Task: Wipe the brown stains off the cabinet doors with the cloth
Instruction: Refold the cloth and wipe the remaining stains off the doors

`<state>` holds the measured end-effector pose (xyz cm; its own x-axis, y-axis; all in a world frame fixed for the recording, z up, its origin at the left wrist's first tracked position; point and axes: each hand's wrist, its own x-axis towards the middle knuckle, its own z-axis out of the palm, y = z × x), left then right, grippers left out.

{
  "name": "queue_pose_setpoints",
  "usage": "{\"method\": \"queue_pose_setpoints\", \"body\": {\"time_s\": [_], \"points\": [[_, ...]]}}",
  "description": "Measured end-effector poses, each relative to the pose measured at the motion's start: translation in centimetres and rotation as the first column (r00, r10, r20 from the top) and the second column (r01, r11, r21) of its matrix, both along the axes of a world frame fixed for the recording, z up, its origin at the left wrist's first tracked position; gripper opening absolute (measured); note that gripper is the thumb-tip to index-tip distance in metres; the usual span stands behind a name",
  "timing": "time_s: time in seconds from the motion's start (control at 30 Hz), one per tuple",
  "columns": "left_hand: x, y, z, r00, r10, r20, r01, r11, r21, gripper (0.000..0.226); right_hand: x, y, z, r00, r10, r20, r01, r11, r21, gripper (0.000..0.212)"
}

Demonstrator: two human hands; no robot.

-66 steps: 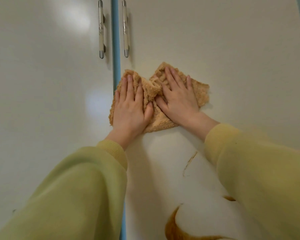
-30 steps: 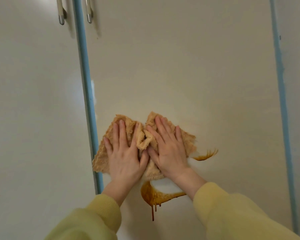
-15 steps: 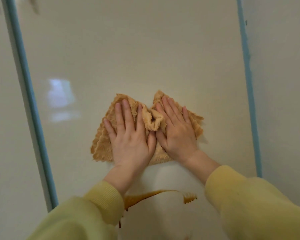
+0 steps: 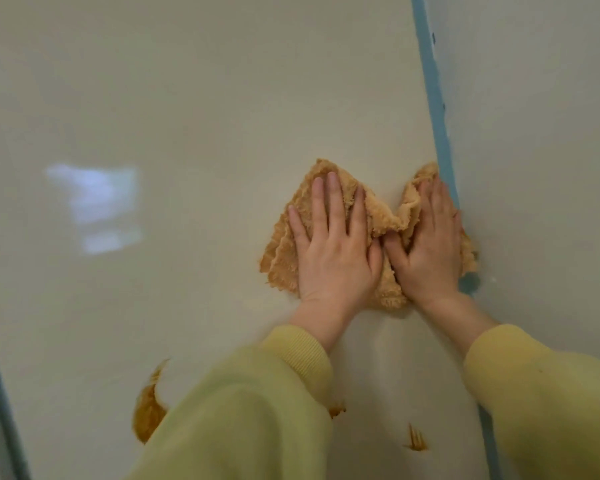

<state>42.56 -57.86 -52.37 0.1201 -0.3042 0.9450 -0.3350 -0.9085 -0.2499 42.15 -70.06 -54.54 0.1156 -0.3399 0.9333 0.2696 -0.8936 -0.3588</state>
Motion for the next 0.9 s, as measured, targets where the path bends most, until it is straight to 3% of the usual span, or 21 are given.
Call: {"method": "queue_pose_setpoints", "body": {"time_s": [0.13, 0.27, 0.4, 0.6, 0.9], "points": [[-0.1, -0.9, -2.0, 0.999, -0.031, -0.014, 0.033, 0.988, 0.152, 0.063, 0.4, -0.5, -3.9, 0.999, 0.005, 0.035, -0.011, 0.988, 0.156, 0.080], [-0.2, 0.3, -5.2, 0.999, -0.049, -0.024, 0.054, 0.950, 0.307, 0.056, 0.5, 1.3, -8.6, 0.999, -0.016, 0.044, 0.010, 0.992, 0.124, 0.068], [-0.2, 3.1, -6.3, 0.999, -0.035, -0.022, 0.041, 0.919, 0.391, 0.057, 0.5, 4.1, -10.2, 0.998, -0.019, 0.055, 0.013, 0.994, 0.105, 0.069], [-0.3, 8.8, -6.9, 0.998, -0.051, -0.029, 0.059, 0.914, 0.401, 0.057, 0.5, 9.5, -11.1, 0.999, -0.016, 0.052, 0.012, 0.998, 0.063, 0.065], [-0.7, 20.4, -7.0, 0.997, 0.071, 0.016, -0.072, 0.925, 0.373, 0.060, -0.2, 20.2, -9.8, 0.999, 0.037, -0.030, -0.039, 0.997, -0.060, 0.066]]}}
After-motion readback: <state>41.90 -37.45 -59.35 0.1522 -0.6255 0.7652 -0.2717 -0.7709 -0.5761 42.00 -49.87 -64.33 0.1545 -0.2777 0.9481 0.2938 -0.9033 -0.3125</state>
